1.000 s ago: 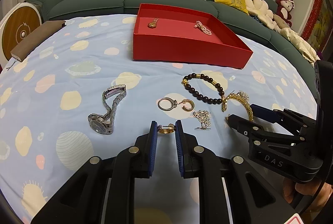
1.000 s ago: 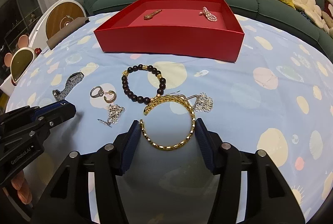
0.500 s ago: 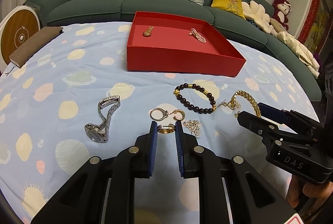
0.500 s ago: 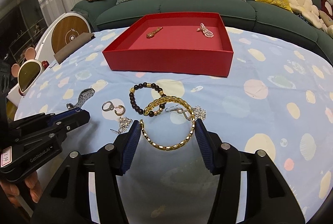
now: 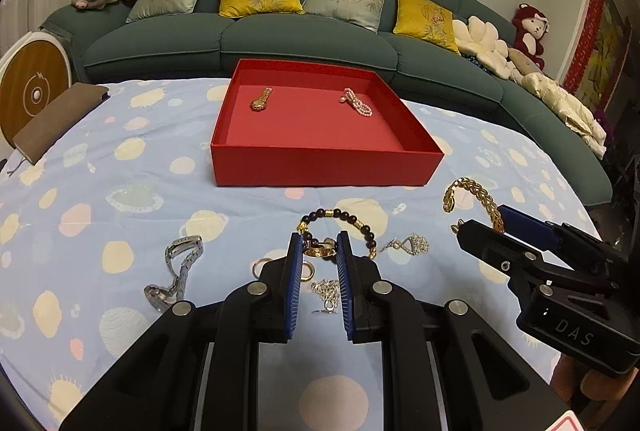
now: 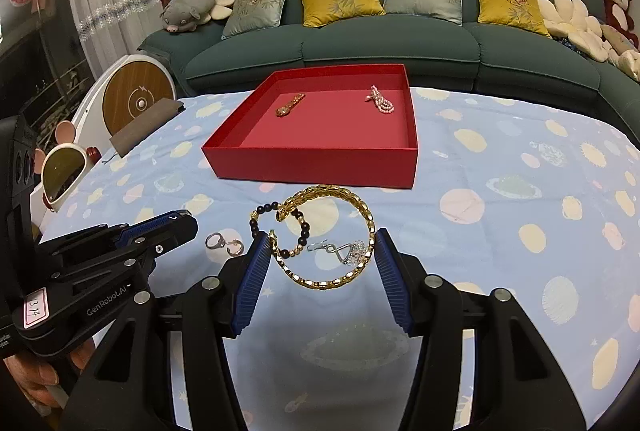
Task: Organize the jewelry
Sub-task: 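Carry the gold bangle with the right tool while the left tool carries the earring to the red box, then open both tools to release the earring and bangle into the red box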
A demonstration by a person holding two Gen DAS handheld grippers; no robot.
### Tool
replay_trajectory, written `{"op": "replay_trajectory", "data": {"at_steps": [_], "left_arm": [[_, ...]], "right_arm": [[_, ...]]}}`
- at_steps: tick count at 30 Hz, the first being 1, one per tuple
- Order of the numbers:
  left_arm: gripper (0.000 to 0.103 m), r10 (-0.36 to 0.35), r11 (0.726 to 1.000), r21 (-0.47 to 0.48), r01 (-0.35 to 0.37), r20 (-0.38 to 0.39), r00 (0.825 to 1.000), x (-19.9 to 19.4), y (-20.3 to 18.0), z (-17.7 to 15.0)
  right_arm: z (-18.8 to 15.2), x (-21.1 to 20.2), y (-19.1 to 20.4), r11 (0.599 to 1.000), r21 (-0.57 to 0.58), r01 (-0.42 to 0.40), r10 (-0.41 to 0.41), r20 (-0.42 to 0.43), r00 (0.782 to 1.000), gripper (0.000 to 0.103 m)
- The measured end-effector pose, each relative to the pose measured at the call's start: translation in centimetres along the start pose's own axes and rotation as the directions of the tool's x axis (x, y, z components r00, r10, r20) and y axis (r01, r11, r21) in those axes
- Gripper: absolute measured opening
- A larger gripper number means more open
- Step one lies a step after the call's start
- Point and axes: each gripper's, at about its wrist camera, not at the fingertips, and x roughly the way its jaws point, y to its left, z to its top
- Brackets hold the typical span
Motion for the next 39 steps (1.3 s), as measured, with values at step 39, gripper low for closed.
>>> {"op": "replay_trajectory", "data": {"at_steps": [39], "left_arm": [[0.015,0.097,0.995,-0.016,-0.099,-0.057,0.994,15.6,4.9,13.6]], "right_arm": [[11.6,16.8,-5.6,0.999,0.036,0.029,-0.026,-0.081,0.996,0.052]]}}
